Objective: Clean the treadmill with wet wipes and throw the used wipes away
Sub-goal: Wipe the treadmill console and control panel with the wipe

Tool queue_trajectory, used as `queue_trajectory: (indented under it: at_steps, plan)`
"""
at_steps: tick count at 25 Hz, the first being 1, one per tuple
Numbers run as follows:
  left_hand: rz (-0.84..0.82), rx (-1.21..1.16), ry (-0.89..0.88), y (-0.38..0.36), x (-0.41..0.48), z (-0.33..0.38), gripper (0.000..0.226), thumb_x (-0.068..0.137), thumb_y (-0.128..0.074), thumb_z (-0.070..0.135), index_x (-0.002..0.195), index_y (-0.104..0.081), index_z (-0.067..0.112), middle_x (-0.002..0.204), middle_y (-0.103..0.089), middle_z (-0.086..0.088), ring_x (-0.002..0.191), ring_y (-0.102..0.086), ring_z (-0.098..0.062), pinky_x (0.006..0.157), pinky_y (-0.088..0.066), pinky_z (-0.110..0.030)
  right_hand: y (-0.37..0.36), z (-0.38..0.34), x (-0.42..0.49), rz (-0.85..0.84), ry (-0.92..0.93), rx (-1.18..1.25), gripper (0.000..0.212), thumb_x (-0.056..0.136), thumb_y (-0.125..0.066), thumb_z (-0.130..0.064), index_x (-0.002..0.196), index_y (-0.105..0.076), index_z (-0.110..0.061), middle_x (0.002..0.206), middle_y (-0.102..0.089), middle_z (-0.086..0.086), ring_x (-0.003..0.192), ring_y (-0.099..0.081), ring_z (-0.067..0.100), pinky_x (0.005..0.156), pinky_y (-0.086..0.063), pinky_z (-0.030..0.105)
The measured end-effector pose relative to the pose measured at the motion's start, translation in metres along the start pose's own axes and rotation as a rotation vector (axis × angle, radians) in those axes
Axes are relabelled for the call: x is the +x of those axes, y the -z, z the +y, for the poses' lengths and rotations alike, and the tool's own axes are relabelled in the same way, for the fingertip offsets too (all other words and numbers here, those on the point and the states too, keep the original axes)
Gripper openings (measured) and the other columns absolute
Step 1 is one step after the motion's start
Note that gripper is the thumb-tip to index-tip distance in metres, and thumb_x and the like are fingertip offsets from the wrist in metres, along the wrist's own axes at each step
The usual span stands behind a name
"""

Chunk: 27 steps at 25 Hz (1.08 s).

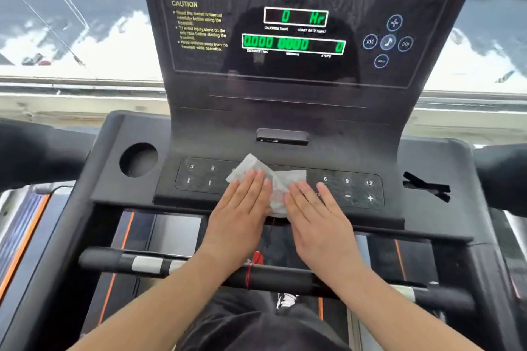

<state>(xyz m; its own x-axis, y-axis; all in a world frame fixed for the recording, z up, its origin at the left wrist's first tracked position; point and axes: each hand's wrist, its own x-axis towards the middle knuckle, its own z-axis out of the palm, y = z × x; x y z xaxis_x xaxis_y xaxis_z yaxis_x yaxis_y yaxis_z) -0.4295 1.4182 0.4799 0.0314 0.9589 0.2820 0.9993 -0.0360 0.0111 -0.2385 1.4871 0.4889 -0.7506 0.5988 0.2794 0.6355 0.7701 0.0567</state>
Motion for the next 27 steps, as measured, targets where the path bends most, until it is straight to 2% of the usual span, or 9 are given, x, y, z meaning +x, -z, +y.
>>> queue_trajectory:
  at_steps: [3,6,9,12,17,19,21,24,27]
  plan:
    - [-0.021,-0.040,-0.135,-0.008,0.015,0.025,0.059,0.100,-0.049,0.023,0.155,-0.037,0.003,0.164,-0.031,-0.016,0.153,-0.028,-0.031,0.121,-0.027,-0.049,0.012,0.015,-0.029,-0.120,-0.179,-0.003,0.069,0.101,-0.049,-0.039,0.154,-0.035,0.002,0.164,-0.028,0.019,0.155,-0.021,0.031,0.123,-0.024,0.053]
    - [-0.050,-0.036,-0.310,-0.016,0.034,0.051,0.066,0.095,-0.046,0.021,0.157,-0.033,0.004,0.166,-0.026,-0.014,0.155,-0.023,-0.029,0.123,-0.022,-0.048,0.021,0.026,-0.055,-0.201,-0.358,-0.022,0.080,0.101,-0.040,-0.054,0.156,-0.028,0.002,0.167,-0.019,0.019,0.156,-0.014,0.031,0.124,-0.020,0.055]
    - [-0.095,0.024,-0.528,-0.021,0.049,0.090,0.070,0.094,-0.034,0.024,0.161,-0.022,0.007,0.169,-0.015,-0.011,0.157,-0.013,-0.028,0.126,-0.007,-0.047,0.022,0.044,-0.072,-0.193,-0.575,-0.008,0.074,0.105,-0.022,-0.051,0.156,-0.029,0.002,0.166,-0.020,0.018,0.156,-0.016,0.030,0.124,-0.019,0.056]
    - [-0.129,0.088,-0.644,-0.024,0.065,0.124,0.070,0.095,-0.026,0.025,0.162,-0.011,0.009,0.171,0.000,-0.009,0.158,0.002,-0.027,0.127,0.004,-0.046,0.021,0.062,-0.085,-0.185,-0.734,0.026,0.071,0.106,-0.010,-0.046,0.157,-0.023,0.001,0.167,-0.017,0.016,0.157,-0.014,0.029,0.124,-0.018,0.056]
    - [-0.144,0.127,-0.668,-0.020,0.053,0.106,0.076,0.090,-0.031,0.019,0.163,-0.010,0.012,0.171,-0.003,-0.006,0.158,-0.004,-0.025,0.127,-0.006,-0.044,0.019,0.077,-0.110,-0.200,-0.597,0.033,0.076,0.105,-0.016,-0.051,0.158,-0.020,0.003,0.168,-0.011,0.022,0.157,-0.009,0.034,0.125,-0.015,0.055]
    - [-0.180,0.128,-0.643,-0.014,0.031,0.080,0.078,0.090,-0.032,0.017,0.163,-0.008,0.012,0.171,-0.002,-0.006,0.158,-0.004,-0.024,0.127,-0.010,-0.045,0.018,0.075,-0.118,-0.201,-0.501,0.032,0.079,0.104,-0.018,-0.055,0.159,-0.016,0.002,0.168,-0.007,0.021,0.157,-0.006,0.034,0.126,-0.012,0.055]
    - [-0.219,0.153,-0.657,-0.006,0.025,0.068,0.076,0.091,-0.029,0.015,0.163,-0.007,0.012,0.171,0.000,-0.006,0.158,-0.002,-0.024,0.127,-0.012,-0.045,0.017,0.072,-0.121,-0.224,-0.370,0.034,0.078,0.104,-0.017,-0.057,0.159,-0.021,-0.001,0.169,-0.010,0.017,0.157,-0.008,0.031,0.125,-0.014,0.056]
    - [-0.223,0.184,-0.668,-0.008,0.034,0.092,0.071,0.093,-0.031,0.019,0.162,-0.016,0.009,0.171,-0.005,-0.008,0.158,-0.003,-0.024,0.128,-0.008,-0.044,0.017,0.071,-0.125,-0.235,-0.243,0.063,0.076,0.104,-0.022,-0.057,0.158,-0.026,-0.004,0.170,-0.013,0.011,0.157,-0.010,0.025,0.125,-0.015,0.054]
    - [-0.242,0.183,-0.642,-0.009,0.036,0.111,0.068,0.094,-0.029,0.019,0.162,-0.019,0.010,0.171,-0.006,-0.008,0.158,-0.002,-0.024,0.128,-0.006,-0.045,0.021,0.077,-0.127,-0.273,-0.220,0.051,0.077,0.103,-0.023,-0.057,0.158,-0.027,-0.002,0.170,-0.012,0.012,0.158,-0.009,0.025,0.125,-0.015,0.052]
